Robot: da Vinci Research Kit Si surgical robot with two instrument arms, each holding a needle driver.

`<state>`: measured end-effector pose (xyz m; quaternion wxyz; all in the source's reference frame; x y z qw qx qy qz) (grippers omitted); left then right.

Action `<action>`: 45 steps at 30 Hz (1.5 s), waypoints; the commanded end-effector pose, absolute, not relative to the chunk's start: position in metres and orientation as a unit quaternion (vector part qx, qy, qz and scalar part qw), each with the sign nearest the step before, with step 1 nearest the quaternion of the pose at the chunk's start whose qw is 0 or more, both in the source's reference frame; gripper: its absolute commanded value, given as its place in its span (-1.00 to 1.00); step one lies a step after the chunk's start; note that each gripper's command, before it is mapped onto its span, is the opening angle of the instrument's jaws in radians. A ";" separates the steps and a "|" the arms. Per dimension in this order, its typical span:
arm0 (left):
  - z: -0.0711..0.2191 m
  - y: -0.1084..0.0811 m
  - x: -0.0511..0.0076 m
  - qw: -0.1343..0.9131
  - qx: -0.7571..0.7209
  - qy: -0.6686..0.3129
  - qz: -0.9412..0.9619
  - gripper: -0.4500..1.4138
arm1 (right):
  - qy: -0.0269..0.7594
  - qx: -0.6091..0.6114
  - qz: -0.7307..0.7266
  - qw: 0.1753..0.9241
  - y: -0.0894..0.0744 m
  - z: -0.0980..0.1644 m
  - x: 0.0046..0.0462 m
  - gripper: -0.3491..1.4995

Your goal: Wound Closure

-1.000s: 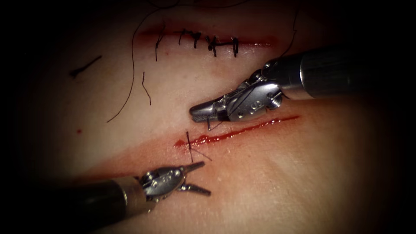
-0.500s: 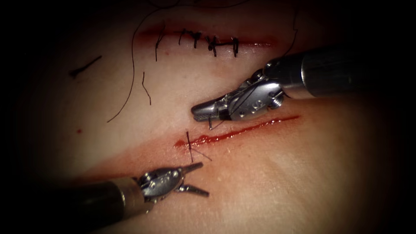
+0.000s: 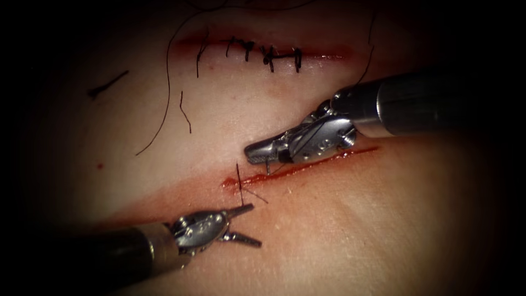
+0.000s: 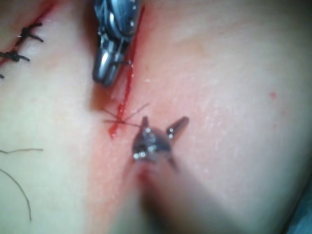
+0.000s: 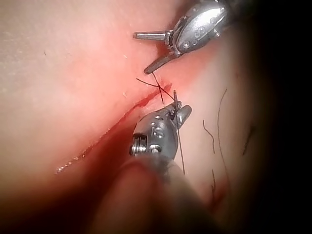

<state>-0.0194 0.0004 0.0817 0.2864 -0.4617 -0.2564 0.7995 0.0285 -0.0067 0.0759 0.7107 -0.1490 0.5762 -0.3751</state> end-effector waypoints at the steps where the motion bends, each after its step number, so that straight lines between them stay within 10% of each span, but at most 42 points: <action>1: 0.082 0.000 -0.0200 0.287 -0.462 -0.257 0.799 0.30 | 0.577 -0.152 -0.381 0.706 -0.008 0.076 0.0290 -1.00; 45: 0.082 0.000 -0.0196 0.290 -0.461 -0.259 0.798 0.28 | 0.588 -0.120 -0.404 0.690 -0.014 0.080 0.0281 -1.00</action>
